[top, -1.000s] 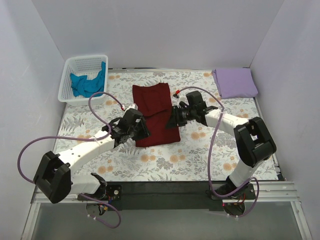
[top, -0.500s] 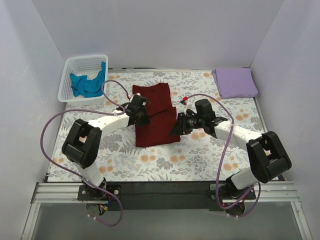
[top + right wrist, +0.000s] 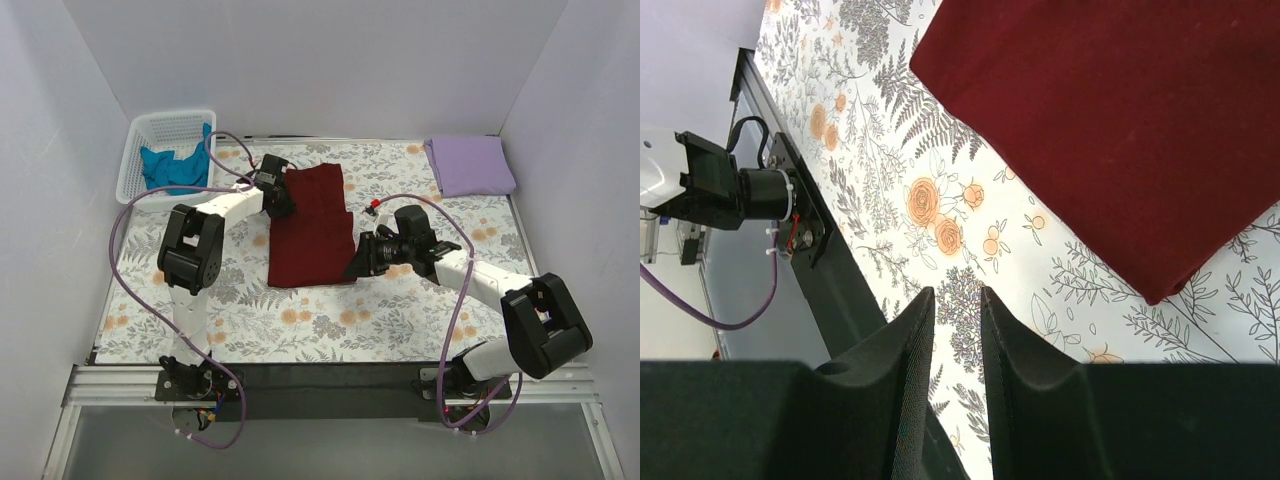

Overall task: Fold and stack the t-shirts
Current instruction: Fold the tshirt

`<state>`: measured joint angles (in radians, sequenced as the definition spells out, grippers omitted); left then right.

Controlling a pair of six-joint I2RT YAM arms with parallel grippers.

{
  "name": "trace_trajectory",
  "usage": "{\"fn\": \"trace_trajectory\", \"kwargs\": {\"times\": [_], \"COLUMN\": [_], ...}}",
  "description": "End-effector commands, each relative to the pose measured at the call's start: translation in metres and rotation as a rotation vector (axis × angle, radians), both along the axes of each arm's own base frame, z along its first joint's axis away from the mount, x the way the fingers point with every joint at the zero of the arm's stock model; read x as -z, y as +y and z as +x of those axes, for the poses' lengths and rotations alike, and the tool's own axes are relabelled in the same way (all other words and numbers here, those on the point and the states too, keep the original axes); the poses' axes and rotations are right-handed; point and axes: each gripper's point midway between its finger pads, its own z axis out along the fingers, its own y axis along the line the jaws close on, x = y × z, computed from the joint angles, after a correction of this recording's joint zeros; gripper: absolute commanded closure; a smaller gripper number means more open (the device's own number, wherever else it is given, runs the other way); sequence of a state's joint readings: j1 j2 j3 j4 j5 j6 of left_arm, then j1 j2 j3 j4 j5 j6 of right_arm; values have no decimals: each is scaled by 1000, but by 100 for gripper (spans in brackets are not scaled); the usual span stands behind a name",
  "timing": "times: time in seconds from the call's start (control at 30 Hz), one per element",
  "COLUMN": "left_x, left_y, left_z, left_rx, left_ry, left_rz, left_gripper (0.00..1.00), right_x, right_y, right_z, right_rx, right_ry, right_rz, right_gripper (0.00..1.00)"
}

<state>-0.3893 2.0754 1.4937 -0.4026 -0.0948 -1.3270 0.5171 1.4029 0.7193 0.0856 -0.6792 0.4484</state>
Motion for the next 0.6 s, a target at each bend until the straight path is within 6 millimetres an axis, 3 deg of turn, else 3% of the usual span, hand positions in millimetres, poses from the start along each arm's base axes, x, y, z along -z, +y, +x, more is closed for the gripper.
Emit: {"fn": "trace_trajectory", "kwargs": {"times": [0.0, 0.07, 0.13, 0.2, 0.23, 0.27, 0.3, 0.33, 0.43, 0.47, 0.53, 0.57], "left_x": [-25, -40, -42, -79, -62, -66, -89, -73, -82, -61, -53, -36], "left_y": [22, 18, 16, 5, 9, 8, 3, 5, -2, 0, -1, 3], "left_z": [19, 15, -2, -18, -42, -53, -69, -88, -119, -140, -151, -162], "left_rx": [-65, -51, -45, -11, -9, -1, 33, 36, 75, 77, 87, 75], "left_ry": [-26, -35, -11, -63, -17, -22, -65, -34, -52, -5, -8, 29], "left_rz": [-10, -48, -90, -193, -199, -225, -279, -292, -373, -370, -394, -380], "left_gripper": [84, 78, 73, 70, 70, 69, 69, 69, 69, 70, 71, 71], "right_x": [0, -3, -3, -7, -8, -12, -9, -10, -7, 1, 6, 10], "right_y": [4, 6, 10, 17, 19, 23, 26, 30, 37, 39, 43, 45], "right_z": [9, 13, 16, 20, 21, 21, 25, 24, 30, 31, 36, 38], "right_rx": [15, 14, 7, -11, -16, -26, -30, -45, -57, -55, -59, -61], "right_ry": [-3, -4, 3, 9, 15, 27, 31, 41, 63, 90, 105, 113], "right_rz": [15, 23, 33, 61, 70, 92, 107, 125, 158, 154, 167, 172], "right_gripper": [69, 69, 69, 69, 69, 69, 69, 69, 69, 68, 68, 68]}}
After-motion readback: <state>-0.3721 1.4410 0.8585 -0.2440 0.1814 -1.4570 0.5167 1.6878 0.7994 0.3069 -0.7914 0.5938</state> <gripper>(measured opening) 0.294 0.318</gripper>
